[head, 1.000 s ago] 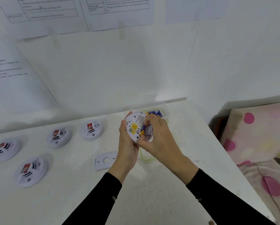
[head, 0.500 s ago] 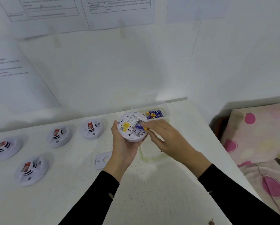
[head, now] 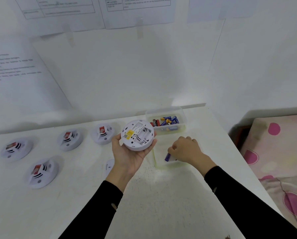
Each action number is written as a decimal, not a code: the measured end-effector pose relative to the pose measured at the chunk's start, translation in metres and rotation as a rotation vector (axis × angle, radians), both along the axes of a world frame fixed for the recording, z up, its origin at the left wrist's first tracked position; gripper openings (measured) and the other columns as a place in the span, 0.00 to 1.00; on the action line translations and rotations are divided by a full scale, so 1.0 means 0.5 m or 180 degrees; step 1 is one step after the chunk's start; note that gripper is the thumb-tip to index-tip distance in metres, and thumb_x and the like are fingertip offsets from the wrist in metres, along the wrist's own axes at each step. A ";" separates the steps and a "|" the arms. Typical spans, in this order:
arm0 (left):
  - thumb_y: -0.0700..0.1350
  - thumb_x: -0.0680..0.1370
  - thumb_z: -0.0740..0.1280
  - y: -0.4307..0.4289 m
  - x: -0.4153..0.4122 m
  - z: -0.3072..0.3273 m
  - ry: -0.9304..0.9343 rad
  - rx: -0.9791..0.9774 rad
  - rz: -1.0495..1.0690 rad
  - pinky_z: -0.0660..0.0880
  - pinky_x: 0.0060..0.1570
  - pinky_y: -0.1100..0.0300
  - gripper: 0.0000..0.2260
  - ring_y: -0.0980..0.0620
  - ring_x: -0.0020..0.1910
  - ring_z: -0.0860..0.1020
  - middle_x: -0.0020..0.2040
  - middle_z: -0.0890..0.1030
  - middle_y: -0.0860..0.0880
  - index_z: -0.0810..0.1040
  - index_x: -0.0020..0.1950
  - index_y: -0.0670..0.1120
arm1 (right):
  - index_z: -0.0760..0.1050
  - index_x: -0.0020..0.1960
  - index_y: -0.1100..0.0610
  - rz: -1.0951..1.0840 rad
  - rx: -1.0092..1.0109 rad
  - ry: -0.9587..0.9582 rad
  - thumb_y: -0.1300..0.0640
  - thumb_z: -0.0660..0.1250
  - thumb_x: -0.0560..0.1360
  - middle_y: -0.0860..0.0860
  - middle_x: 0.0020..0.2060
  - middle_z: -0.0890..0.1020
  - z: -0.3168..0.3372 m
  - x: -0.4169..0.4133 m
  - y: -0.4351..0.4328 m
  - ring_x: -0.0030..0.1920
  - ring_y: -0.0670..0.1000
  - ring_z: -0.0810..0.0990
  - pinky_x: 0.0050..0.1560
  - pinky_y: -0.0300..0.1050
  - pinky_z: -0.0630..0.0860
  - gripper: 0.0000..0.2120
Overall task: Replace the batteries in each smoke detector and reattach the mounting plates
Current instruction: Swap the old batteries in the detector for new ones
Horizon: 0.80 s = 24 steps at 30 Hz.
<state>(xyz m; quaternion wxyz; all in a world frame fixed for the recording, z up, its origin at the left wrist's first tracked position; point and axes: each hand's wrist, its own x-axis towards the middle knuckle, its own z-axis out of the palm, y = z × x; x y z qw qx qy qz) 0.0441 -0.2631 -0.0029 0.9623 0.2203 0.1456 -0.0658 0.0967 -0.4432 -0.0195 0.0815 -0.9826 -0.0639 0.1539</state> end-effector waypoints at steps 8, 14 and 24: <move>0.57 0.82 0.53 0.073 -0.030 -0.014 0.0124 0.0414 0.0082 0.82 0.49 0.42 0.25 0.31 0.60 0.79 0.64 0.80 0.36 0.73 0.70 0.42 | 0.80 0.52 0.55 -0.0072 0.2310 -0.1136 0.56 0.64 0.78 0.48 0.47 0.80 0.020 -0.040 0.061 0.45 0.47 0.77 0.44 0.38 0.71 0.08; 0.62 0.82 0.51 0.146 -0.081 -0.014 0.0282 0.0908 0.0178 0.83 0.46 0.47 0.27 0.35 0.60 0.80 0.64 0.80 0.37 0.74 0.69 0.44 | 0.78 0.60 0.55 0.0552 0.3251 -0.0497 0.58 0.62 0.80 0.48 0.51 0.82 0.060 -0.084 0.186 0.44 0.40 0.79 0.44 0.27 0.73 0.11; 0.58 0.83 0.45 0.304 -0.114 -0.045 0.0885 0.2068 -0.0290 0.80 0.53 0.47 0.28 0.39 0.55 0.82 0.58 0.84 0.40 0.79 0.62 0.45 | 0.76 0.61 0.61 -0.0678 0.4094 0.1551 0.63 0.67 0.77 0.57 0.51 0.83 -0.003 -0.101 0.328 0.48 0.54 0.84 0.45 0.45 0.83 0.12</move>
